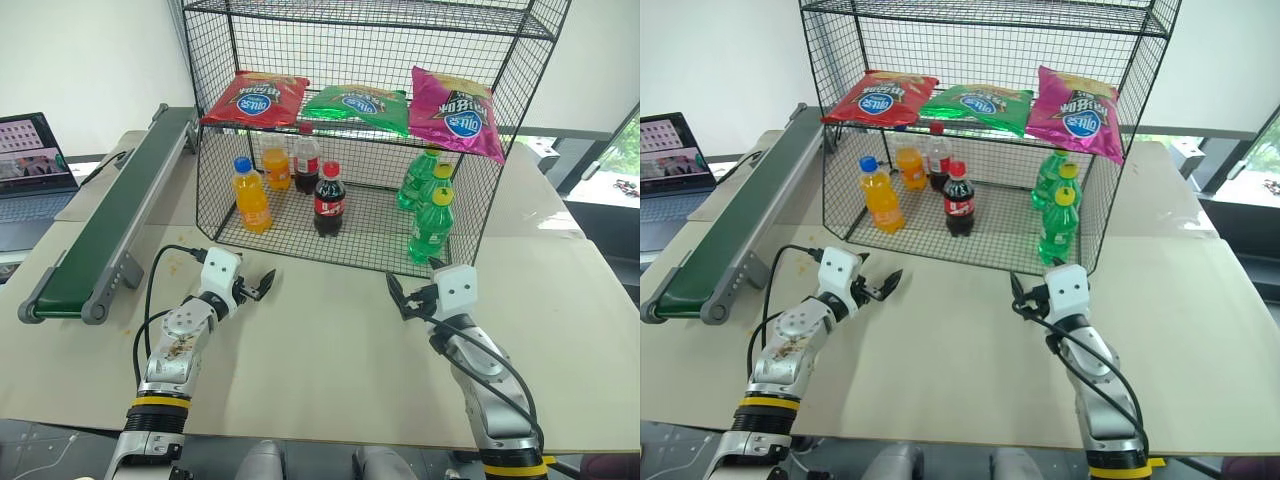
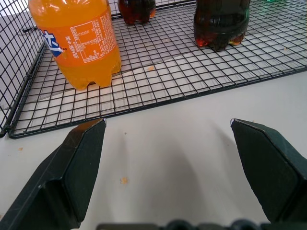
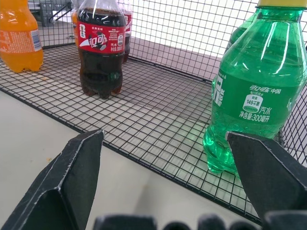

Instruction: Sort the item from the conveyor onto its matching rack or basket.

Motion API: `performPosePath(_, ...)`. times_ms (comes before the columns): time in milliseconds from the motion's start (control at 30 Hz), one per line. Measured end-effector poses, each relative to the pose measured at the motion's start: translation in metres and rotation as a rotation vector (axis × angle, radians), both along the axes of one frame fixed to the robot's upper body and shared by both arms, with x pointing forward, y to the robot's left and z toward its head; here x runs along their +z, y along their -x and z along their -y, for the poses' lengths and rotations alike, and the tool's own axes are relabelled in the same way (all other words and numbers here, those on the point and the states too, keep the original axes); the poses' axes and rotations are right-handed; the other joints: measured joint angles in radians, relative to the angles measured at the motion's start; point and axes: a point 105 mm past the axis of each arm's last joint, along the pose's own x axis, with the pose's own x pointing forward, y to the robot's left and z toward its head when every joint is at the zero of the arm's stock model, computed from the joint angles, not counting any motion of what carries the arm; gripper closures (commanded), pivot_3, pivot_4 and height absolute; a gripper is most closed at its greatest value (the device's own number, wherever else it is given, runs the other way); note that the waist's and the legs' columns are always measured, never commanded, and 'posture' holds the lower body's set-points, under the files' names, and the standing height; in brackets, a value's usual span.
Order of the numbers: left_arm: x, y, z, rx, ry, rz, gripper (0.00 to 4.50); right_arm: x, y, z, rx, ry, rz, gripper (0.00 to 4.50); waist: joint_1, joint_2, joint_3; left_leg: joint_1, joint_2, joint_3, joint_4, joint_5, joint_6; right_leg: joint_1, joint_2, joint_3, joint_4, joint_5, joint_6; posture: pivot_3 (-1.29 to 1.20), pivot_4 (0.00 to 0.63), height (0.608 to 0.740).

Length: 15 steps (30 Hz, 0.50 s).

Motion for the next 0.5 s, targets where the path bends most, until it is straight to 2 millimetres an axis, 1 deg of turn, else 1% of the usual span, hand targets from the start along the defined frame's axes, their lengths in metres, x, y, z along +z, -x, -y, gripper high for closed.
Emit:
performPosePath(100, -0.001, 0.0, -0.001, -0.004, -0.006, -0.009, 0.08, 0.0, 0.001, -0.001, 0.013, 0.008, 0.0, 0.0, 0.0, 0.0, 0.0, 0.0, 0.0, 0.0, 0.0, 0.0, 0.0, 0.0, 0.0, 0.0, 0.0, 0.0, 0.0, 0.0, 0.15, 0.738)
performPosePath(233, 0.002, 0.001, -0.008, 0.007, -0.021, -0.005, 0.08, 0.003, 0.011, -0.001, 0.054, 0.047, 0.006, 0.0, 0.001, 0.0, 0.0, 0.0, 0.0, 0.0, 0.0, 0.0, 0.0, 0.0, 0.0, 0.0, 0.0, 0.0, 0.0, 0.0, 0.15, 0.738)
performPosePath(333, 0.005, 0.007, -0.004, -0.034, 0.018, -0.001, 0.08, 0.003, 0.017, -0.001, 0.058, 0.013, 0.002, 0.0, 0.0, 0.0, 0.0, 0.0, 0.0, 0.0, 0.0, 0.0, 0.0, 0.0, 0.0, 0.0, 0.0, 0.0, 0.0, 0.0, 0.15, 0.738)
performPosePath(500, 0.009, 0.011, -0.004, -0.058, 0.05, -0.002, 0.08, 0.005, 0.02, -0.003, 0.066, 0.001, 0.002, 0.0, -0.001, 0.0, 0.0, 0.0, 0.0, 0.0, 0.0, 0.0, 0.0, 0.0, 0.0, 0.0, 0.0, 0.0, 0.0, 0.0, 0.15, 0.738)
